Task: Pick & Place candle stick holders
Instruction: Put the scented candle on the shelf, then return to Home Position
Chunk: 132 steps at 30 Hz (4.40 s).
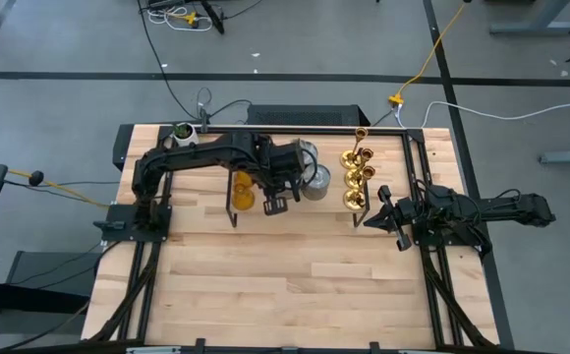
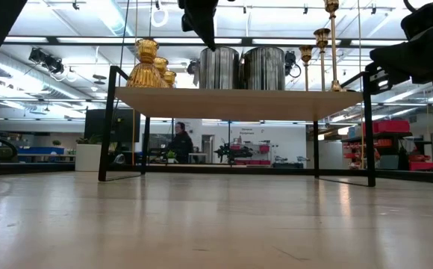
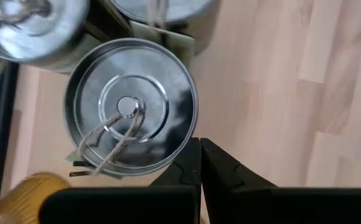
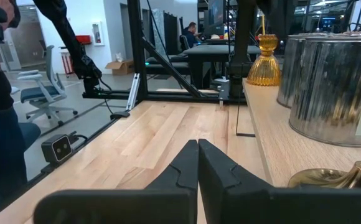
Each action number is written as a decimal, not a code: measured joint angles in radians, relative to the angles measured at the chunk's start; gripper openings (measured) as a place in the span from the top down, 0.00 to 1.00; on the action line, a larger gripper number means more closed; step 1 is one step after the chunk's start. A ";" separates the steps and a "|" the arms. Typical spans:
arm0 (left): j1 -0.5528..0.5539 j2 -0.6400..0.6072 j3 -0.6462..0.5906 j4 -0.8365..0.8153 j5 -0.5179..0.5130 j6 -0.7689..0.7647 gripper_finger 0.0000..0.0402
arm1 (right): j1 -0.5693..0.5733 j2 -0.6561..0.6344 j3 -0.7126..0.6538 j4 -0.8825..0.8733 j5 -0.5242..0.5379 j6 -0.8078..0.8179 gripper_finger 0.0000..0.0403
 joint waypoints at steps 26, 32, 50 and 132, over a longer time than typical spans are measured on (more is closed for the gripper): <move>-0.002 0.002 0.001 -0.027 0.030 -0.024 0.99 | 0.000 0.000 0.000 0.000 0.000 0.000 0.97; 0.011 0.002 0.001 -0.048 -0.050 -0.018 0.99 | 0.000 0.000 0.000 0.000 0.000 0.000 0.97; 0.029 0.031 0.000 -0.065 -0.068 0.002 0.99 | 0.000 0.000 0.000 0.000 0.000 0.000 0.97; -0.216 -1.133 -1.131 0.722 0.109 -0.053 0.97 | 0.000 0.001 0.000 0.000 0.000 0.000 0.97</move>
